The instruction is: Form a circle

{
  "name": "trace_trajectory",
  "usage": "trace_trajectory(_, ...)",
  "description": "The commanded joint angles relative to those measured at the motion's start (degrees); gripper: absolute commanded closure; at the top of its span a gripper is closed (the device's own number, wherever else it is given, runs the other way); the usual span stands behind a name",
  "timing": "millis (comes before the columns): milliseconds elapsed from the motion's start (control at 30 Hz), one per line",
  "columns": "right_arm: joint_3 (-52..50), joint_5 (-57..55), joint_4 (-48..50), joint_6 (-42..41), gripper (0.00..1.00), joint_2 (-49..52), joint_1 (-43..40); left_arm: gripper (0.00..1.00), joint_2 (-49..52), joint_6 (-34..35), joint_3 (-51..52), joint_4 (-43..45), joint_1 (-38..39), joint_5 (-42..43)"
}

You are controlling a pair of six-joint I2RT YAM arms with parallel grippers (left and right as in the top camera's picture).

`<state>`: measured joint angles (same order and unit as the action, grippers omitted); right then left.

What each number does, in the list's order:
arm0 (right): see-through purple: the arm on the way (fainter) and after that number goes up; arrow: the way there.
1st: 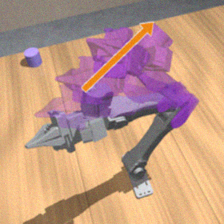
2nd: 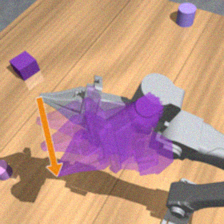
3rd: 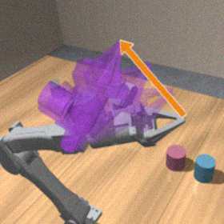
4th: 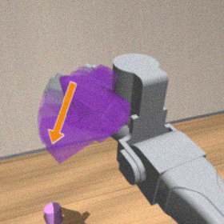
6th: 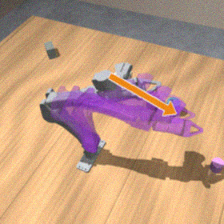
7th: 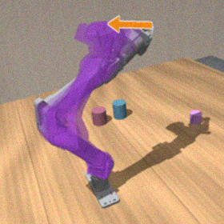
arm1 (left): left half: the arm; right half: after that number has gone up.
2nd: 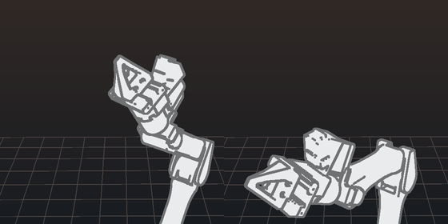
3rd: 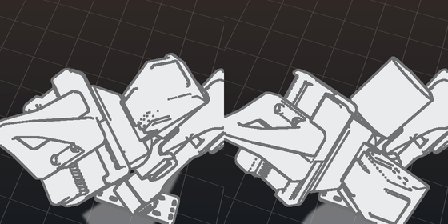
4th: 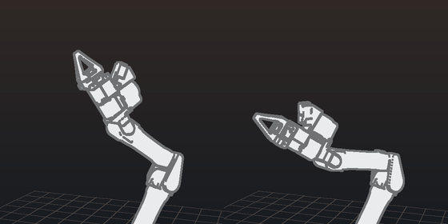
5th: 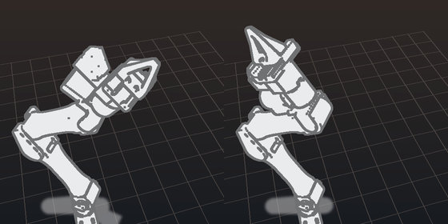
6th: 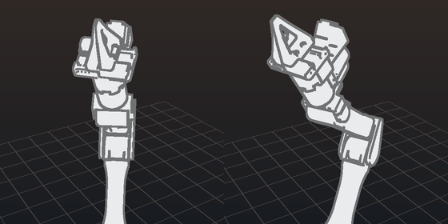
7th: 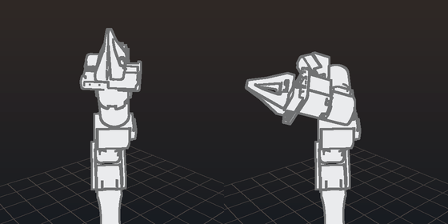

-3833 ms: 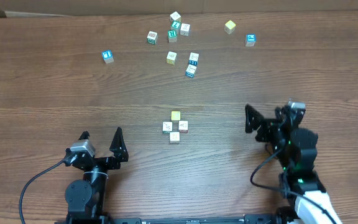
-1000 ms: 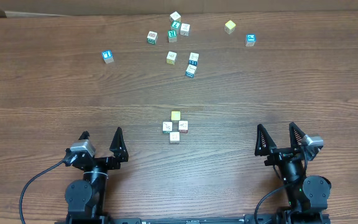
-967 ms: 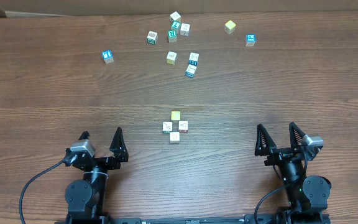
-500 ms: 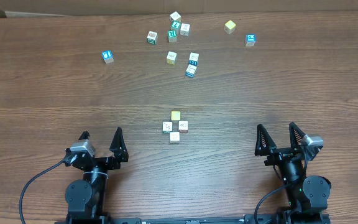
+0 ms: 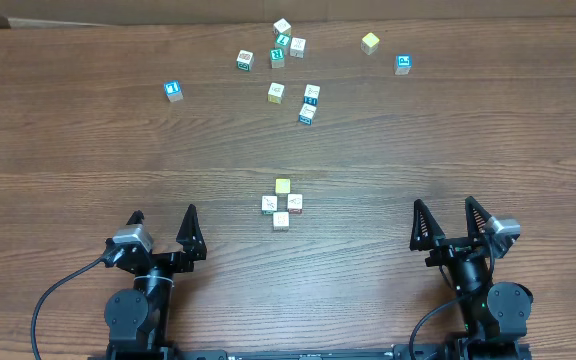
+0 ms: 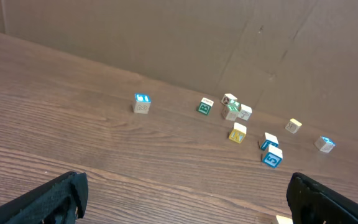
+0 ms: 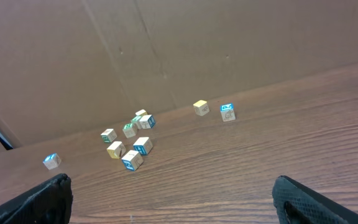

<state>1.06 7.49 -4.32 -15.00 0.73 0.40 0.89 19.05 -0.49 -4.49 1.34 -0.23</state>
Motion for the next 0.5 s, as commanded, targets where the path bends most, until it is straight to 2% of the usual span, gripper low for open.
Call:
trace_trajectory(0,-0.6,0.3,0.2,0.1,0.00,-0.6,-0.3,0.01,-0.6,-0.9,0.2,0.0,-0.5,0.7)
trace_trajectory(467,-0.6,0.3,0.2,0.1,0.00,-0.6,-0.3,0.01,-0.6,-0.9,0.2,0.0,-0.5,0.7)
